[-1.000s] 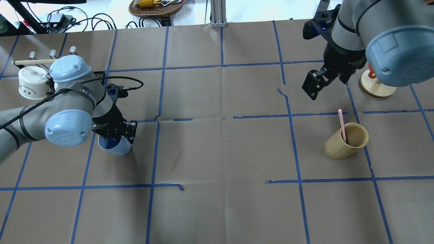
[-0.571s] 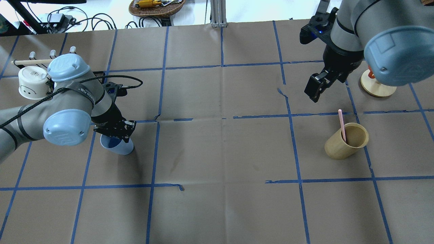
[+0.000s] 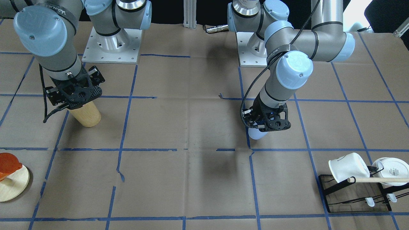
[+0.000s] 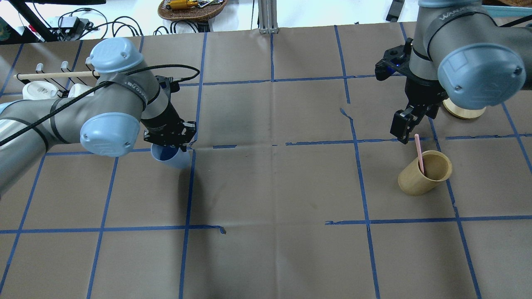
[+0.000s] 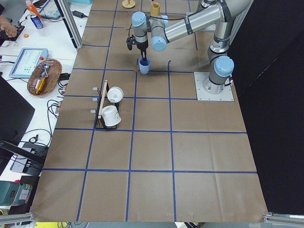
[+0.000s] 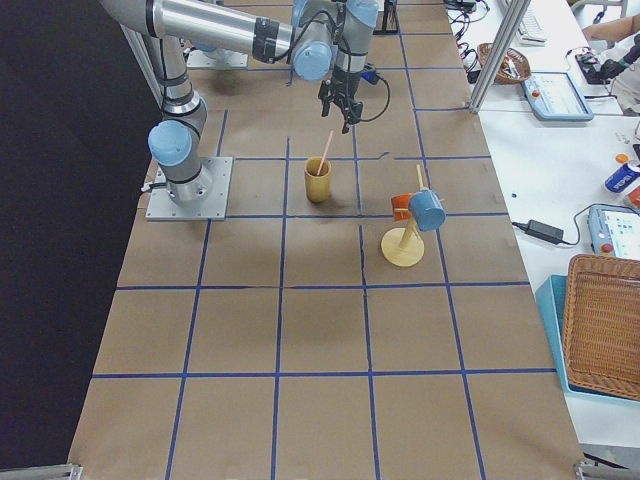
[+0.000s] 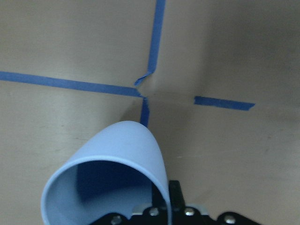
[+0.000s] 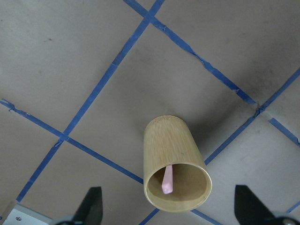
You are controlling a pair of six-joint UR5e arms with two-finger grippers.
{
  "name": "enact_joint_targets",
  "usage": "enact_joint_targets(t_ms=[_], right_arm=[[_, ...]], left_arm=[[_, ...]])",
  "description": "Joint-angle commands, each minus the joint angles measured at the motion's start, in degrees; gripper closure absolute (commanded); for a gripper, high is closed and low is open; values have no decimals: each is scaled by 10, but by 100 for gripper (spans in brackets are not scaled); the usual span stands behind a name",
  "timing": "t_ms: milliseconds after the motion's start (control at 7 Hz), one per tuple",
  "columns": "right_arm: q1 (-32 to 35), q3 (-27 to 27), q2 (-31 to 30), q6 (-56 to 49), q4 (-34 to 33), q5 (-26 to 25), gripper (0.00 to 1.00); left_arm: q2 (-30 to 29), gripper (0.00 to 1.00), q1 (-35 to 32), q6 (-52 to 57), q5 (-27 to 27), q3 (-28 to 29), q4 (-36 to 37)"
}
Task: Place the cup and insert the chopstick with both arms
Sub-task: 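Set the blue cup at table center while the right gripper grasps the pink chopstick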
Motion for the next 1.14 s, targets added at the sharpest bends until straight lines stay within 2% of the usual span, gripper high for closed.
enact_joint_targets(t_ms=[0,286,429,857,1000], right_arm=[[1,-11,0,41,-3,1,0],[1,-13,25,54,-2,-1,0],[1,-10,27,56,-4,-2,0],[1,-5,46,62,-3,-2,0],[1,-3,47,62,1,-2,0]], left_arm=[[-86,100,-113,-197,-2,105,2],[-184,100,-195,-367,-2,230,0],[-213,100,-215,-393,-2,256,0],[-215,99,-220,-384,-1,253,-6],[-216,95,-218,-384,-1,252,-6]])
